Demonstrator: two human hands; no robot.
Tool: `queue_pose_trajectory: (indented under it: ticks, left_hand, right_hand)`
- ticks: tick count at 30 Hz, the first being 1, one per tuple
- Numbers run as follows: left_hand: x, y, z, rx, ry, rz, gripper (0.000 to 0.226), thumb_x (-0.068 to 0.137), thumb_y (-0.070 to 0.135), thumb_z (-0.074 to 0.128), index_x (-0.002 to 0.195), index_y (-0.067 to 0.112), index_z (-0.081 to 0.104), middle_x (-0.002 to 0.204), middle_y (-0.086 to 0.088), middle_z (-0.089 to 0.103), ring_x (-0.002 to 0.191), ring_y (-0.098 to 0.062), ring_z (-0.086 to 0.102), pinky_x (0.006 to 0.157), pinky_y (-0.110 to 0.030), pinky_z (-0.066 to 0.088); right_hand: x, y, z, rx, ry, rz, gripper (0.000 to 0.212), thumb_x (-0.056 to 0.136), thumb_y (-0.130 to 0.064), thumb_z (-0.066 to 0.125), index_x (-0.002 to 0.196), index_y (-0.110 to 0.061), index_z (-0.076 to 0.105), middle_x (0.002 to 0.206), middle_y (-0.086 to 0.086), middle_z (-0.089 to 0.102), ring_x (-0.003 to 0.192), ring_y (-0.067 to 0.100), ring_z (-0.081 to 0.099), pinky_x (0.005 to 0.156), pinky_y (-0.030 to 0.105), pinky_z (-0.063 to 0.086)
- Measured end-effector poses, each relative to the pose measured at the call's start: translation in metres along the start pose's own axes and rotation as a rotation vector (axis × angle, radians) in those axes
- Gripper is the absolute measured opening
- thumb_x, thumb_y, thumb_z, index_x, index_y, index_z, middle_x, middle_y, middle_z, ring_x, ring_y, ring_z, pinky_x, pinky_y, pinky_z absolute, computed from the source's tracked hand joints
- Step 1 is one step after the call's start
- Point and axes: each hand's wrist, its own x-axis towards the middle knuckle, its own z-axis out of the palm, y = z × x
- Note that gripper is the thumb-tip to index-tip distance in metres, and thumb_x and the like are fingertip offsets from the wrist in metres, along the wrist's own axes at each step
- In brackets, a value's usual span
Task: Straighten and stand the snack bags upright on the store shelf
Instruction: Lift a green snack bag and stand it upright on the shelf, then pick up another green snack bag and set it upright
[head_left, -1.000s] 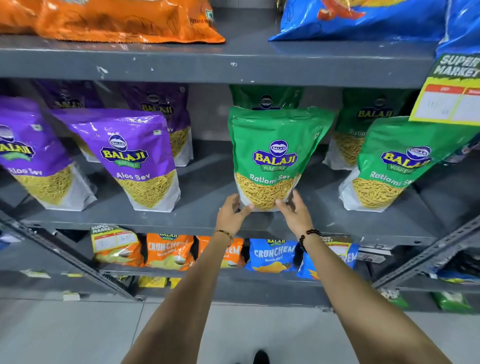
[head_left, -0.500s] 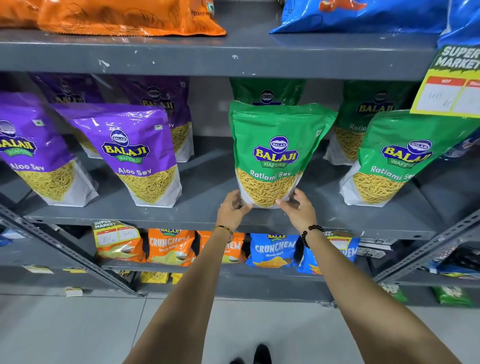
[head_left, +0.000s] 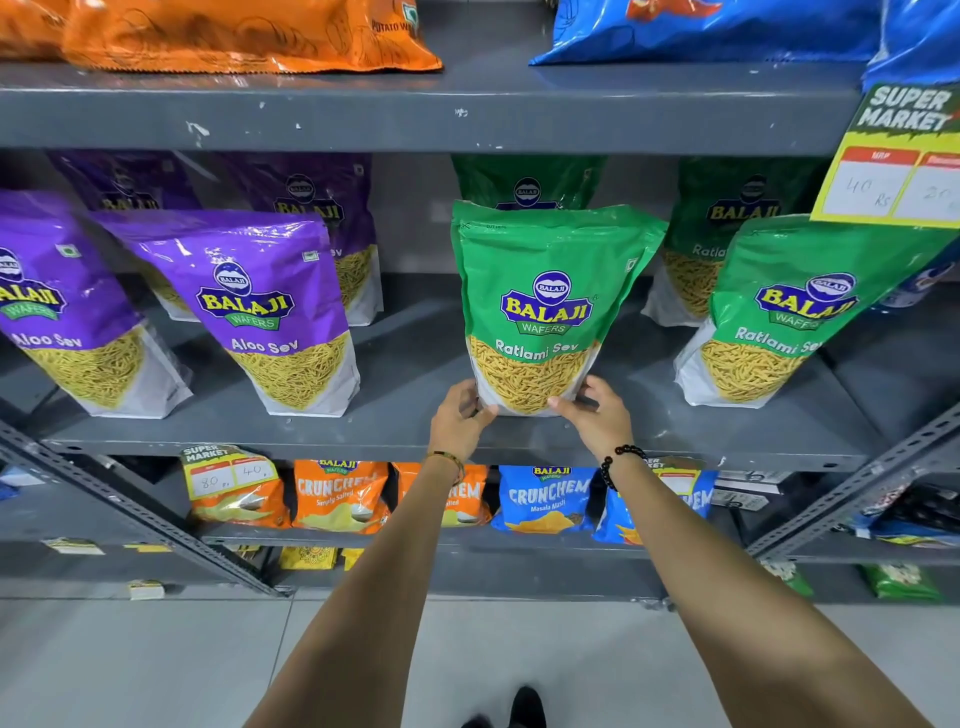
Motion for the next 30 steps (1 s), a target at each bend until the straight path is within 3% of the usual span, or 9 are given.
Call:
queue_pose_trajectory:
  ticks: [6, 8, 12, 16, 20, 24, 30]
  left_hand:
    - [0.0, 0.001, -0.002, 0.014, -0.019, 0.0, 0.046, 0.087, 0.015, 0.061, 0.13, 0.012, 0.045, 0.138, -0.011, 0.052, 0.127, -0.027, 0.048, 0.106, -0.043, 0.04]
    - [-0.001, 0.0, -0.005, 0.018, -0.026, -0.014, 0.047, 0.087, 0.012, 0.061, 0.132, 0.009, 0.044, 0.139, -0.012, 0.052, 0.128, -0.026, 0.048, 0.107, -0.041, 0.04]
    - [-0.011, -0.007, 0.002, 0.131, 0.05, 0.026, 0.049, 0.088, 0.002, 0.056, 0.135, 0.003, 0.042, 0.139, -0.015, 0.05, 0.129, -0.027, 0.047, 0.109, -0.037, 0.038]
    - [-0.035, -0.015, 0.025, 0.321, 0.183, 0.122, 0.033, 0.09, 0.009, 0.052, 0.123, 0.006, 0.053, 0.124, -0.018, 0.06, 0.113, -0.032, 0.055, 0.098, -0.041, 0.045]
    - [-0.052, -0.014, 0.059, 0.416, 0.069, 0.205, 0.033, 0.091, 0.012, 0.049, 0.123, 0.005, 0.053, 0.118, -0.02, 0.063, 0.11, -0.036, 0.056, 0.103, -0.049, 0.043]
    - [-0.054, -0.004, 0.101, 0.455, -0.061, 0.222, 0.039, 0.093, 0.016, 0.048, 0.129, 0.002, 0.048, 0.124, -0.023, 0.061, 0.117, -0.037, 0.053, 0.106, -0.048, 0.039]
    - [-0.044, 0.018, 0.172, 0.473, -0.096, 0.186, 0.046, 0.097, 0.023, 0.042, 0.137, 0.001, 0.037, 0.126, -0.027, 0.056, 0.12, -0.042, 0.049, 0.103, -0.05, 0.038]
  right_hand:
    - [-0.001, -0.001, 0.0, 0.002, -0.003, -0.005, 0.041, 0.076, -0.024, 0.073, 0.113, -0.018, 0.058, 0.1, -0.007, 0.062, 0.079, -0.006, 0.056, 0.052, 0.005, 0.044]
    - [-0.002, 0.0, -0.001, 0.022, -0.014, -0.002, 0.044, 0.077, -0.019, 0.072, 0.118, -0.016, 0.057, 0.111, 0.0, 0.065, 0.085, 0.004, 0.06, 0.06, 0.007, 0.048]
    - [-0.01, 0.008, -0.005, 0.046, 0.025, 0.054, 0.067, 0.077, -0.012, 0.072, 0.137, -0.01, 0.042, 0.137, 0.011, 0.052, 0.114, 0.023, 0.057, 0.095, 0.035, 0.048]
    - [-0.023, 0.019, -0.02, 0.062, 0.14, 0.061, 0.064, 0.076, -0.012, 0.073, 0.134, -0.01, 0.045, 0.135, 0.011, 0.053, 0.113, 0.022, 0.057, 0.1, 0.04, 0.048]
    - [-0.029, 0.026, -0.049, 0.043, 0.239, 0.082, 0.059, 0.078, -0.014, 0.071, 0.132, -0.009, 0.048, 0.133, 0.01, 0.055, 0.113, 0.02, 0.055, 0.099, 0.038, 0.046]
    - [-0.029, 0.034, -0.089, 0.04, 0.384, 0.125, 0.057, 0.08, -0.019, 0.069, 0.132, -0.008, 0.047, 0.124, 0.018, 0.059, 0.111, 0.028, 0.056, 0.099, 0.039, 0.043]
    - [-0.008, 0.057, -0.161, 0.076, 0.431, 0.179, 0.062, 0.087, -0.02, 0.062, 0.141, -0.009, 0.035, 0.145, 0.014, 0.042, 0.133, 0.029, 0.04, 0.11, 0.047, 0.035]
